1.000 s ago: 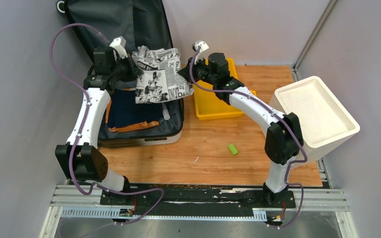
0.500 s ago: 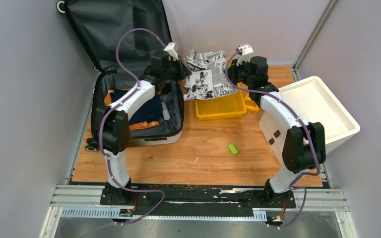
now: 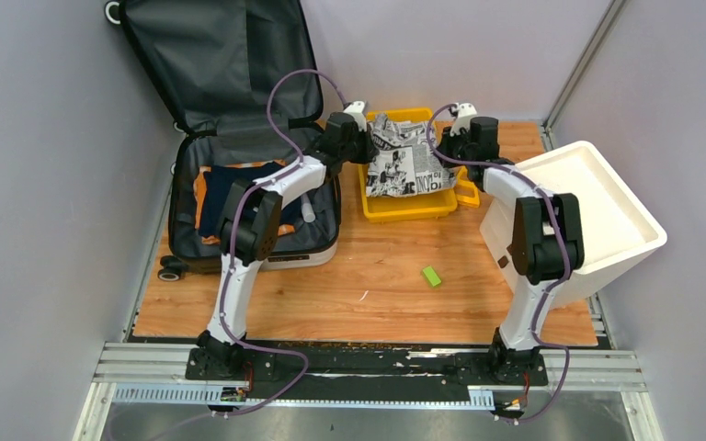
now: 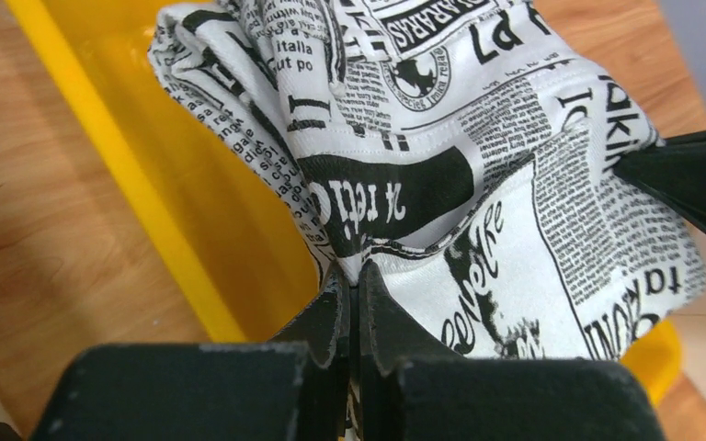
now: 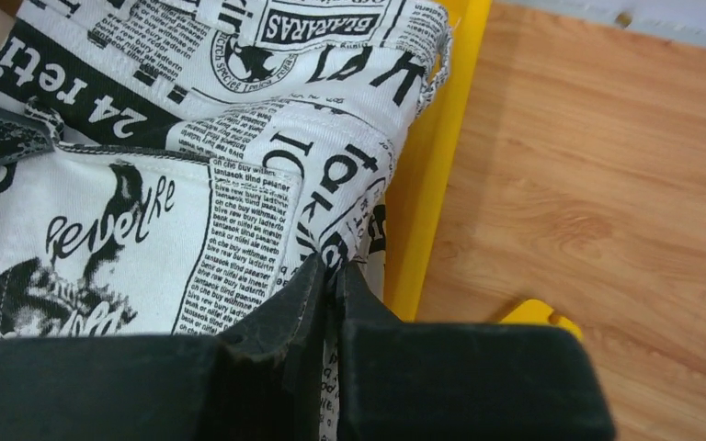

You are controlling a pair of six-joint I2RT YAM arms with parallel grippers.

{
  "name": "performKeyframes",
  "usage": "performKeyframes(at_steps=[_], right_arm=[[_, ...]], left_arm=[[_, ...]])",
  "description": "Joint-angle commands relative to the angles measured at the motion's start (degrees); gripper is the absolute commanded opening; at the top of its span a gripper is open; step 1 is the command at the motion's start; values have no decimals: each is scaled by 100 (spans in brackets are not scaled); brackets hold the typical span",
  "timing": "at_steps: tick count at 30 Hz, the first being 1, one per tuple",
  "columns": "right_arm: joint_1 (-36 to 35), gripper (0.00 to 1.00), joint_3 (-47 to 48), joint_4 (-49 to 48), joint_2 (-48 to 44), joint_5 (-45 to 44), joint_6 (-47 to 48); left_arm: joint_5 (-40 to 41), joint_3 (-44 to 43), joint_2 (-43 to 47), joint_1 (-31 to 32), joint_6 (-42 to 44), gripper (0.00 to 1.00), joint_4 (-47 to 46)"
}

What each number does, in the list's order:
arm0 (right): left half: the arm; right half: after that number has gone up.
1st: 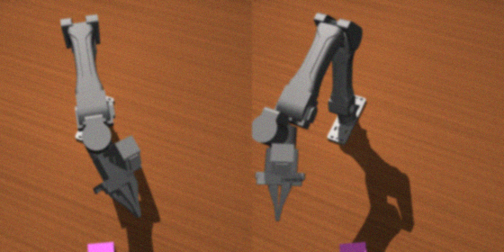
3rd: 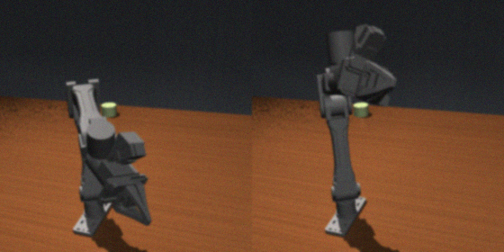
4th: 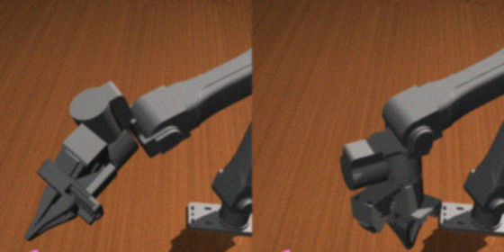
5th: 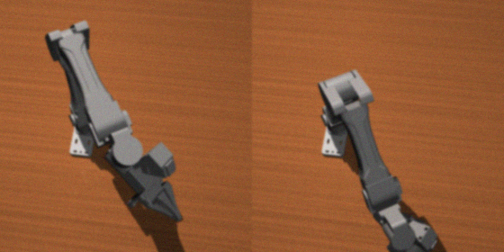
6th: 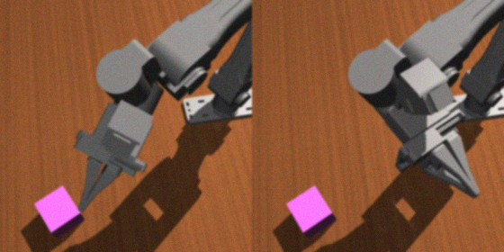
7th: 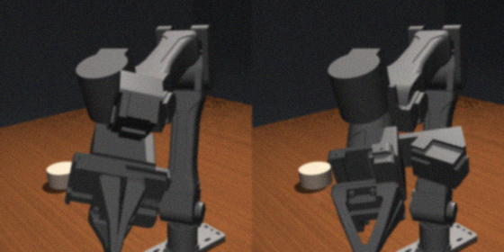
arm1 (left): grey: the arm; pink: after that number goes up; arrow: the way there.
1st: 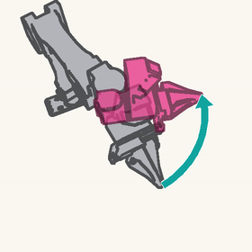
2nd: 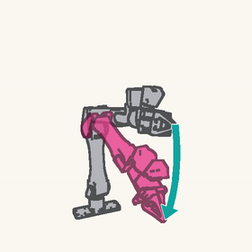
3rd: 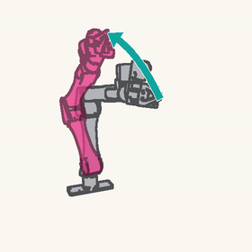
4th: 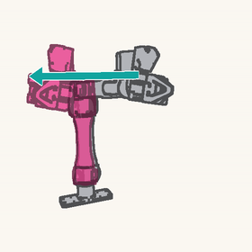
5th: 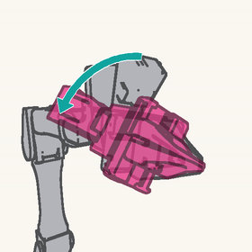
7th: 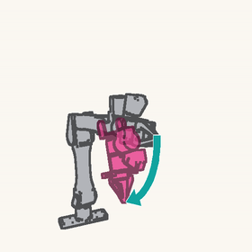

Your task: Open, take out, and arrange the luggage

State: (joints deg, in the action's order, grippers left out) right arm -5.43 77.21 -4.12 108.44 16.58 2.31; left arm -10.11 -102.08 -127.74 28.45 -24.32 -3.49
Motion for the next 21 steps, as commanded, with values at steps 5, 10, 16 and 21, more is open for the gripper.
performKeyframes(at_steps=[5, 10, 16, 21], right_arm=[[-32, 0, 571, -564, 550, 246, 82], [-39, 0, 594, -705, 825, 279, 59], [-61, 3, 748, -689, 1068, 150, 128], [-74, 37, 1131, 92, 838, 437, 30]], left_arm=[[831, -301, -271, -67, 772, 0, -156], [990, -228, -251, -63, 936, 0, -107], [1198, -353, -298, -37, 1009, 22, 156], [792, -933, -57, 40, 1224, 51, 1082]])
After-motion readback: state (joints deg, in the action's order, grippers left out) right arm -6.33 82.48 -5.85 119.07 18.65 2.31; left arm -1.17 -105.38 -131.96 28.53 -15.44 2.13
